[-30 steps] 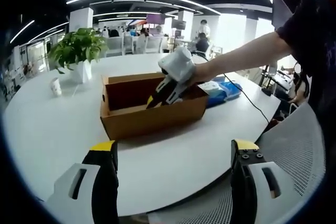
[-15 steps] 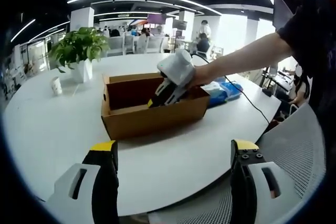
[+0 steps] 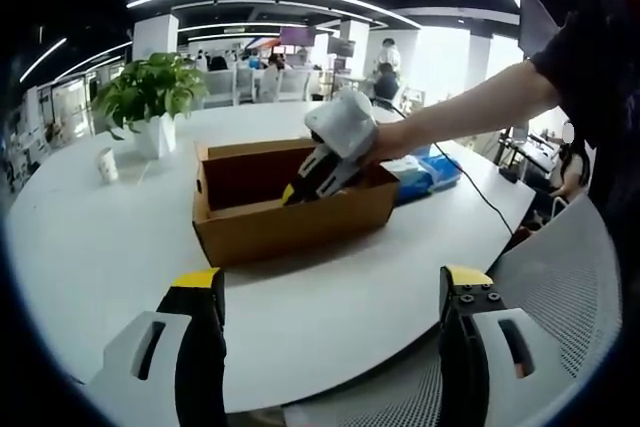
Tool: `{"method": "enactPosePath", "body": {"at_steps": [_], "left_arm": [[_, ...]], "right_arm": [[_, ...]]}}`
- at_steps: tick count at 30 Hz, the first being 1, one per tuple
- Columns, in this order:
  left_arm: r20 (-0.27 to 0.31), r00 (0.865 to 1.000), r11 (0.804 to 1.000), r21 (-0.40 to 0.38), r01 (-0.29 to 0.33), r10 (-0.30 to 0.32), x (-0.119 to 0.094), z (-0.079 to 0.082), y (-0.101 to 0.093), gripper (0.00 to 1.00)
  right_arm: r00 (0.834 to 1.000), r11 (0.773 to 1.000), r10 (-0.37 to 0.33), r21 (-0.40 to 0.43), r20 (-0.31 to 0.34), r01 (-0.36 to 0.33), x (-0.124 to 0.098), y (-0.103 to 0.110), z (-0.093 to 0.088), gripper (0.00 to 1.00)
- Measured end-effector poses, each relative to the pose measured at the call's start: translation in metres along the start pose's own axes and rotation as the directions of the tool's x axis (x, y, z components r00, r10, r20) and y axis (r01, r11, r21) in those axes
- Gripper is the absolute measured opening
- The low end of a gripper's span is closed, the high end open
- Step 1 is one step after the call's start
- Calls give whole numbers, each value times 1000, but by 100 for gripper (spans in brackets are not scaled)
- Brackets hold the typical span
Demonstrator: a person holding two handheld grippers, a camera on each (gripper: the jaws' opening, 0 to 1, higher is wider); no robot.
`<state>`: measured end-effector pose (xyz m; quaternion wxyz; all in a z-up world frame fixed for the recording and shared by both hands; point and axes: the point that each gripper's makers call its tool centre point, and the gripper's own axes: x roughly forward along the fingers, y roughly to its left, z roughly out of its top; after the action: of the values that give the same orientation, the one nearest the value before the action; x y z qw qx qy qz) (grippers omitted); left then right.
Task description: Operate the shoe box by opening the lid, removing the specified soft item, and placing it in the target area until the item is outside and the box remains undamaged.
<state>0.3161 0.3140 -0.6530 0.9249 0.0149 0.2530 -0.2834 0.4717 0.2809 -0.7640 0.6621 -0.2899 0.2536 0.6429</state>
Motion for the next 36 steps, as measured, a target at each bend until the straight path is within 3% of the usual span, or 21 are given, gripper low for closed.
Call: {"method": "enactPosePath", "body": {"at_steps": [6, 29, 36], "left_arm": [[5, 1000, 1000, 3, 1, -1, 0, 1, 0, 88], [-1, 1000, 999, 38, 22, -22, 1, 2, -6, 87], [7, 1000, 999, 37, 25, -25, 1, 4, -6, 87]], "right_arm": [[1000, 999, -23, -29, -8, 23, -4, -1, -1, 12], [993, 992, -114, 50, 25, 113, -32, -4, 8, 11], [992, 992, -124, 31, 15, 123, -41, -1, 5, 11]]}}
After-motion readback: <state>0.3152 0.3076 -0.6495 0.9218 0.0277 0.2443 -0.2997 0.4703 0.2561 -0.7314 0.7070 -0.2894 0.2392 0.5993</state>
